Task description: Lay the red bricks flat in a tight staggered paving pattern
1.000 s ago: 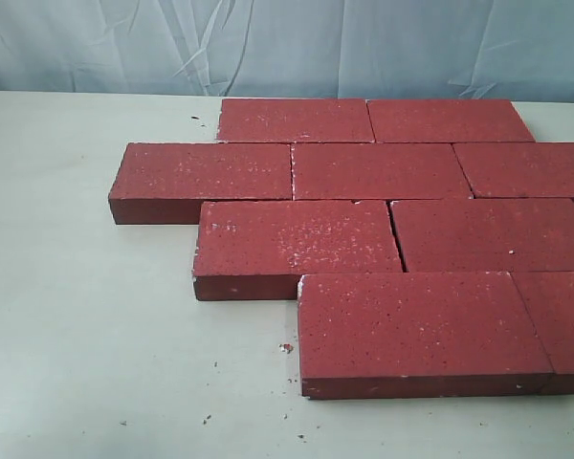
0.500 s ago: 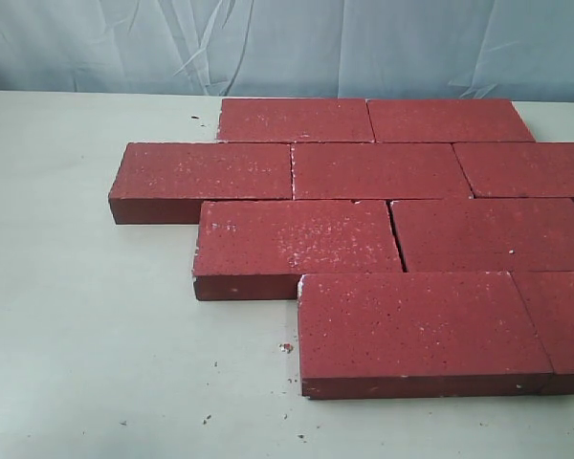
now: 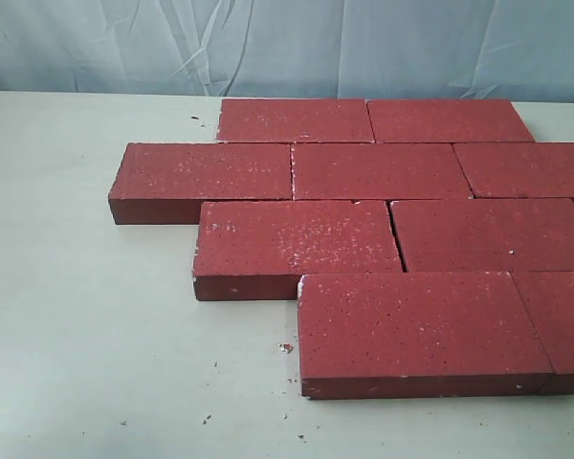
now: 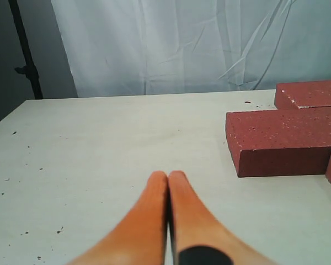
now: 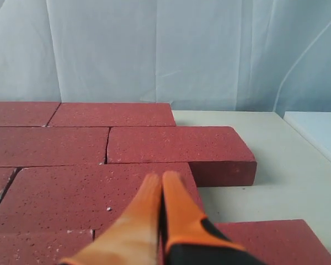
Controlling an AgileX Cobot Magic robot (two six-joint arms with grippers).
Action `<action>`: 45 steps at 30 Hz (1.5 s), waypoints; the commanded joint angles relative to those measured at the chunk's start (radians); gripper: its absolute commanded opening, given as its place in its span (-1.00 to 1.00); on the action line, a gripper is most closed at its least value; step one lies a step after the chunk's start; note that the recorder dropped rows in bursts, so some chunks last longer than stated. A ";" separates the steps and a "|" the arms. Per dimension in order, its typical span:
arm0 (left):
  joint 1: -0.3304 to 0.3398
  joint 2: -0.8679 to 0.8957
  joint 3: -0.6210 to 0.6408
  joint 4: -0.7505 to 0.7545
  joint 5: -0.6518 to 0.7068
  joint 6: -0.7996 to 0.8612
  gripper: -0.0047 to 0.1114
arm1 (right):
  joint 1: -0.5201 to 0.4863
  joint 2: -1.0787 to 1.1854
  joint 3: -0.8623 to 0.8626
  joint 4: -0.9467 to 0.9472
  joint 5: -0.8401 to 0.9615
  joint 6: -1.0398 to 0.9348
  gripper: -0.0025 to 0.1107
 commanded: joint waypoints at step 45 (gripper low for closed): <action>0.001 -0.005 0.004 -0.002 0.002 -0.001 -0.92 | 0.004 -0.008 0.001 -0.070 0.094 0.119 -0.97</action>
